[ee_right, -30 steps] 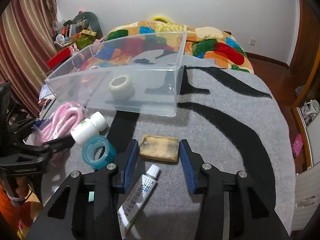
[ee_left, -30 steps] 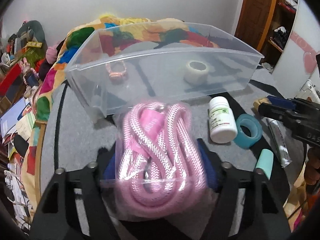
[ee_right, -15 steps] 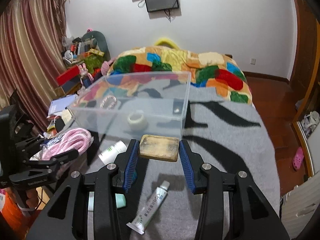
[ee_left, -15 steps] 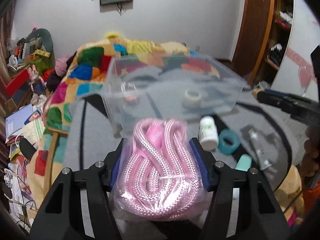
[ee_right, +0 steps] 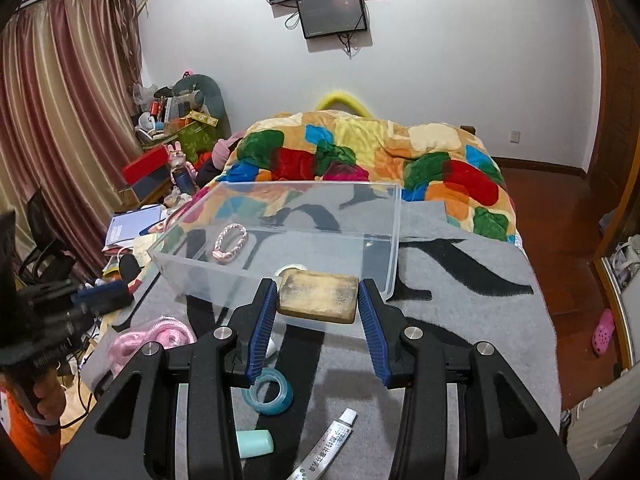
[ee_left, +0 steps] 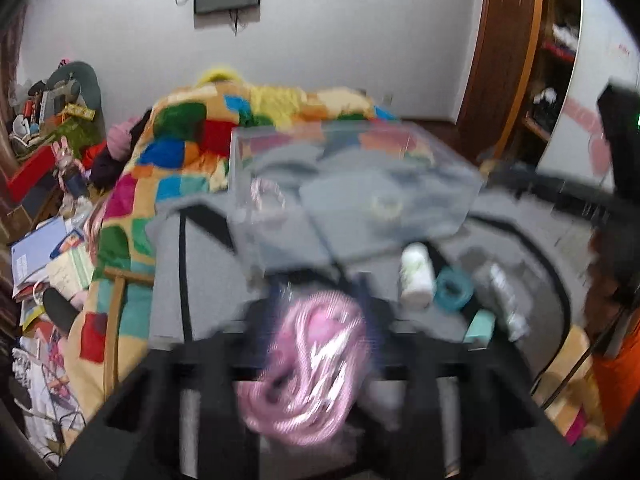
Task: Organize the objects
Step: 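Place the soap in the box with right tool while left drops rope bag in, then grasp the toothpaste tube with right tool while left grasps the white pill bottle, then lower the toothpaste tube and the pill bottle into the clear box and open both tools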
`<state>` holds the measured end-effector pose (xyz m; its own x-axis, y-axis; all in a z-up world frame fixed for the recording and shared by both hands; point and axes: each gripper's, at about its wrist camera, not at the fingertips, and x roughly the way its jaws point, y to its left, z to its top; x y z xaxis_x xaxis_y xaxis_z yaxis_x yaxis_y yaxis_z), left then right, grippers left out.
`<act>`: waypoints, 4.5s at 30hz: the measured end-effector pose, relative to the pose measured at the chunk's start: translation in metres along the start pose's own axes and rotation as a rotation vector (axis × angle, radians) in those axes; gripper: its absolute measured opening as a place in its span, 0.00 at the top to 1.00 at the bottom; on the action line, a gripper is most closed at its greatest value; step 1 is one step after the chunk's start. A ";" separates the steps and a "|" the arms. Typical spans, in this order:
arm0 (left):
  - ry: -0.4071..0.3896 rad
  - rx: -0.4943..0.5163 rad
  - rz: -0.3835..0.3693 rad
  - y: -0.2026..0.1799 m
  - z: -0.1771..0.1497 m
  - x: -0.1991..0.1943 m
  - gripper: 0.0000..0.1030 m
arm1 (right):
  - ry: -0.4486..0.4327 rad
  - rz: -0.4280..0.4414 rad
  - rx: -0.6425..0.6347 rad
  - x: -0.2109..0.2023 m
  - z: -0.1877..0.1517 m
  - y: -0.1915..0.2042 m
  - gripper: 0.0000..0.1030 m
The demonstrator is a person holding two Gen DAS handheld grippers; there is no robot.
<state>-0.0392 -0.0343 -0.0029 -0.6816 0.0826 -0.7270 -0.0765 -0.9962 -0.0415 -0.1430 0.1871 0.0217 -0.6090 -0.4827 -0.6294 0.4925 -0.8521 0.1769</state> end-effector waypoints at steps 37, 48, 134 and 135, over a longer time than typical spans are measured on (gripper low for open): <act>-0.100 -0.091 -0.011 0.018 0.078 0.012 0.46 | 0.083 -0.044 -0.022 0.057 0.030 0.003 0.63; 0.044 -0.017 0.053 0.009 0.110 0.089 0.45 | 0.172 -0.055 -0.026 0.095 0.027 0.002 0.62; -0.043 -0.066 -0.087 -0.020 0.093 0.054 0.72 | 0.066 -0.041 -0.007 0.056 0.036 -0.003 0.86; -0.035 -0.068 -0.082 -0.019 0.094 0.059 0.72 | 0.078 -0.043 -0.009 0.061 0.036 -0.003 0.86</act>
<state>-0.1469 -0.0077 0.0194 -0.7003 0.1635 -0.6949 -0.0843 -0.9855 -0.1470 -0.2039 0.1527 0.0101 -0.5801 -0.4279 -0.6931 0.4722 -0.8700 0.1419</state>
